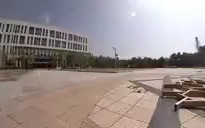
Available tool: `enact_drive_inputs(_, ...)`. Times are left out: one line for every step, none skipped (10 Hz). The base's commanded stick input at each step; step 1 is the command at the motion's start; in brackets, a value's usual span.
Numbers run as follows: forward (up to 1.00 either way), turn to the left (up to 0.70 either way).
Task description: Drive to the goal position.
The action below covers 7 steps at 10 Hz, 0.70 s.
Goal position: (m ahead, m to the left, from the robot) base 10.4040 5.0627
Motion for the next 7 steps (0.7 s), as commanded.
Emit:
enact_drive_inputs(0.65,0.0)
enact_drive_inputs(0.65,0.0)
enact_drive_inputs(0.64,0.0)
enact_drive_inputs(0.64,0.0)
enact_drive_inputs(0.64,0.0)
enact_drive_inputs(0.64,0.0)
enact_drive_inputs(0.64,0.0)
